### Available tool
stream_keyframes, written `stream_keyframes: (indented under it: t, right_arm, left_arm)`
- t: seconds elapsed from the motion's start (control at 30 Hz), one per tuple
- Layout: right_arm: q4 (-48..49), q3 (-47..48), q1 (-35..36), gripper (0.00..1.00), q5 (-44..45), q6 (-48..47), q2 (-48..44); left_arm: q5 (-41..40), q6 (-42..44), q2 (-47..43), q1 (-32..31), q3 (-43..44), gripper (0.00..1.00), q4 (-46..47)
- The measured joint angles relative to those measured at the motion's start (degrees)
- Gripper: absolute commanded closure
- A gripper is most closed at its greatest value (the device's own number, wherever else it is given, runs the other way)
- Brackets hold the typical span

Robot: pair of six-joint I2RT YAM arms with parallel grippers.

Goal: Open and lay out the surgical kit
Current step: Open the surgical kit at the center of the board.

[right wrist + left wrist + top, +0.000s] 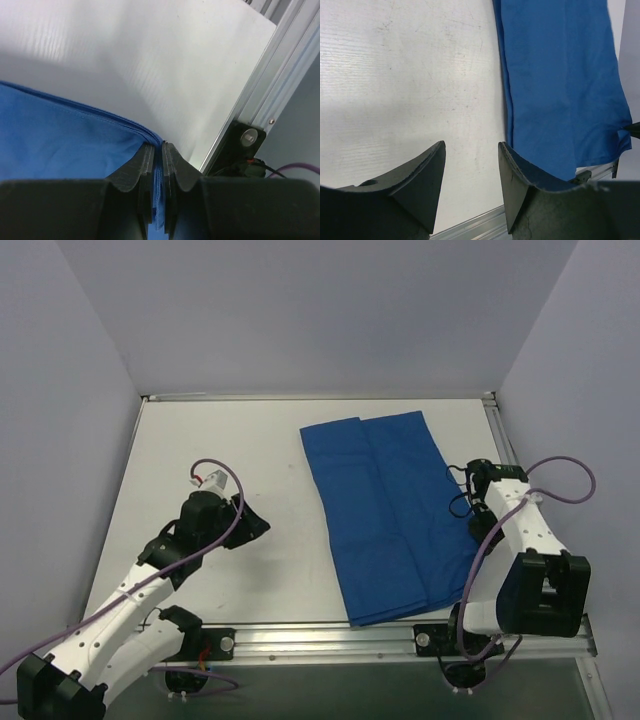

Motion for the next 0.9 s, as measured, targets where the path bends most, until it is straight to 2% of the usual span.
stream_keyframes:
  t: [0.1,0.23,0.27,0.3,0.33,0.37,0.43,0.53,0.63,0.77,0.8,0.83,0.9]
  right_arm:
    - [1.95,-0.5,-1.4,0.98,-0.09,-2.62,4.07]
    - [4.39,-0.96,-1.38,0.8,-2.27,-7.32,8.24]
    - [4.76,-0.72,-1.22,0.69,-2.78,-8.52,8.66]
    - [4.94,-0.17,-0.96,0.64,-3.08,-9.68,9.07]
    - [4.9,0.72,-0.5,0.46,-2.67,-10.86,9.33]
    - [4.83,2.1,0.5,0.01,-1.92,-11.63,9.46]
    - [4.48,6.8,4.37,0.0,0.74,-13.88,9.51]
    - [4.63,16.2,15.37,0.01,6.8,-15.1,9.4]
    - [6.91,20.11,27.8,0.14,6.84,-16.13,8.17]
    - [10.82,19.71,45.81,0.24,1.49,-16.06,7.15]
    - [11.87,19.3,50.23,0.29,0.28,-15.65,7.28]
    - [12.5,18.95,53.77,0.42,-0.59,-14.97,7.48]
    - [13.84,18.23,60.19,0.52,-2.62,-13.25,8.0]
  left_arm:
    - [0.09,0.02,0.42,-0.39,0.0,0.45,0.46]
    - [0.04,0.04,1.38,-0.5,0.0,0.45,0.98]
    - [0.04,0.04,1.7,-0.55,0.0,0.45,1.05]
    - [0.04,0.04,2.03,-0.57,0.0,0.45,1.07]
    - [0.04,0.04,2.34,-0.57,0.0,0.45,1.14]
    - [0.04,0.04,2.67,-0.57,0.0,0.45,1.14]
    - [0.0,0.04,3.37,-0.57,0.0,0.45,1.18]
    - [-0.11,0.02,4.22,-0.37,0.0,0.45,1.2]
    - [-0.42,0.0,4.46,-0.07,0.0,0.45,1.14]
    - [-1.33,-0.02,4.26,0.22,0.02,0.45,1.07]
    - [-1.46,0.0,4.26,0.26,0.11,0.45,0.92]
    - [-1.51,0.02,4.26,0.37,0.2,0.45,0.72]
    - [-1.84,0.07,4.26,0.46,0.59,0.45,0.13]
